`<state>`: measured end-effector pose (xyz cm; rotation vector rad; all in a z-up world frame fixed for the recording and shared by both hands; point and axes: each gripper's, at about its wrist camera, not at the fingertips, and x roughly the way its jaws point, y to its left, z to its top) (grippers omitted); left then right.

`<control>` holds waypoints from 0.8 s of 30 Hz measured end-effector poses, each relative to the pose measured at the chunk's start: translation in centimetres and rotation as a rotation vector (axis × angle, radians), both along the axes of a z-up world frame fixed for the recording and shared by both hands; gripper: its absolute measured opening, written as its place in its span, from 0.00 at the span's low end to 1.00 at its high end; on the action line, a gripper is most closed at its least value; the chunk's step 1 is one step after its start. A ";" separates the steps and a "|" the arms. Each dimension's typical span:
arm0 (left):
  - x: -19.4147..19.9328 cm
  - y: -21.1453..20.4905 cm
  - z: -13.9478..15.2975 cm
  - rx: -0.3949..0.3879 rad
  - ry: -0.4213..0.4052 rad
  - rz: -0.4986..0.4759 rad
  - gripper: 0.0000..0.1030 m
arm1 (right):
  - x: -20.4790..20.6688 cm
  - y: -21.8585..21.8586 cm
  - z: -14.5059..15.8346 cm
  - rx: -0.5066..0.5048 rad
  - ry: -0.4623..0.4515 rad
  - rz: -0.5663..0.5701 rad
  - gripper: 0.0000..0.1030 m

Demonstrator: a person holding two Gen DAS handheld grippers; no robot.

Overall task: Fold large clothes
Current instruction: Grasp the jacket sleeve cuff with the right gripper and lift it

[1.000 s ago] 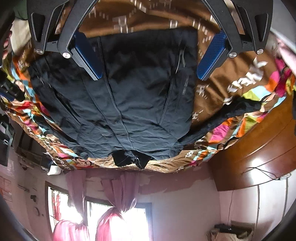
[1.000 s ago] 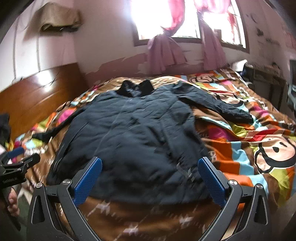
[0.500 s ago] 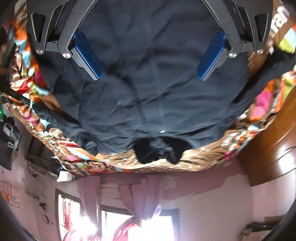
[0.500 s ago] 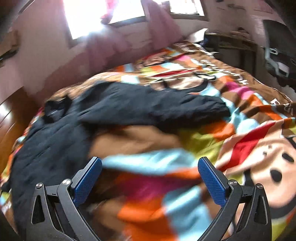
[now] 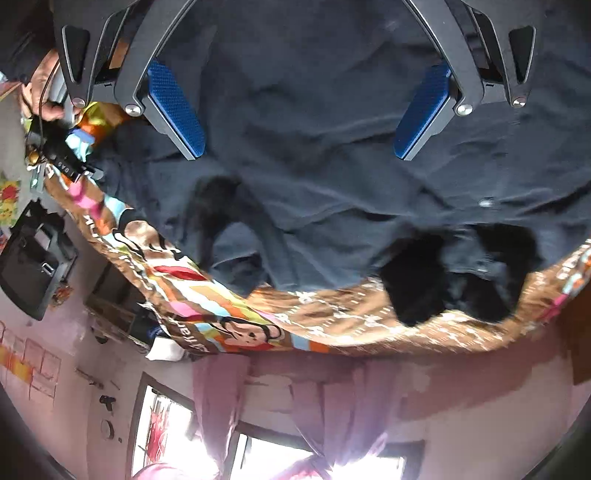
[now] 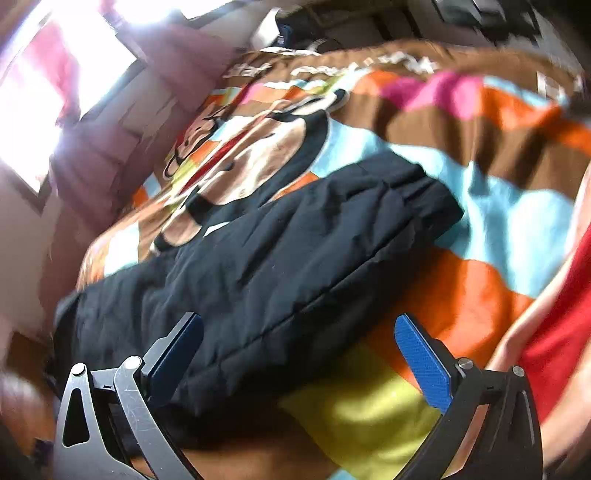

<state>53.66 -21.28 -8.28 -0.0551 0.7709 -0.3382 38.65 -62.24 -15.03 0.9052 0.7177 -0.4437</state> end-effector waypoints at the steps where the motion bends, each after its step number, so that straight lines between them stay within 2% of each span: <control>1: 0.5 -0.6 -0.5 -0.003 0.011 -0.006 1.00 | 0.2 -0.5 -0.8 0.050 -0.013 -0.027 0.90; 2: 1.0 -1.2 -1.2 0.004 0.025 -0.011 1.00 | 0.3 -0.8 -1.4 0.085 -0.015 -0.048 0.75; 3: 1.4 -1.8 -1.8 0.023 0.041 -0.010 1.00 | 0.5 -1.1 -2.1 0.119 -0.015 -0.069 0.66; 4: 1.5 -2.1 -2.3 0.036 0.049 -0.012 1.00 | 0.7 -1.4 -2.6 0.152 -0.029 -0.084 0.64; 5: 1.7 -2.6 -2.7 0.060 0.061 -0.023 1.00 | 0.8 -1.5 -2.9 0.172 -0.045 -0.097 0.58; 6: 1.8 -3.0 -3.1 0.082 0.072 -0.030 1.00 | 0.8 -1.5 -2.9 0.173 -0.048 -0.112 0.42; 9: 2.0 -3.1 -3.8 0.097 0.104 -0.036 1.00 | 1.0 -1.2 -2.0 0.127 -0.070 -0.116 0.13; 13: 2.4 -1.8 -3.6 0.114 0.147 -0.035 1.00 | 2.7 0.5 2.9 -0.044 -0.116 -0.053 0.08; 14: 2.4 -1.0 -3.4 0.108 0.154 -0.022 1.00 | 3.3 1.6 5.2 -0.128 -0.137 -0.023 0.08; 18: 1.2 3.9 -0.5 0.036 0.129 0.041 0.99 | 5.1 5.9 12.7 -0.383 -0.225 0.070 0.07; 21: -0.9 8.9 2.5 0.032 0.084 0.084 0.99 | 6.6 12.6 18.9 -0.578 -0.319 0.213 0.07; 24: -2.8 13.8 4.4 0.032 0.078 0.125 0.99 | 7.4 19.3 22.7 -0.718 -0.367 0.379 0.07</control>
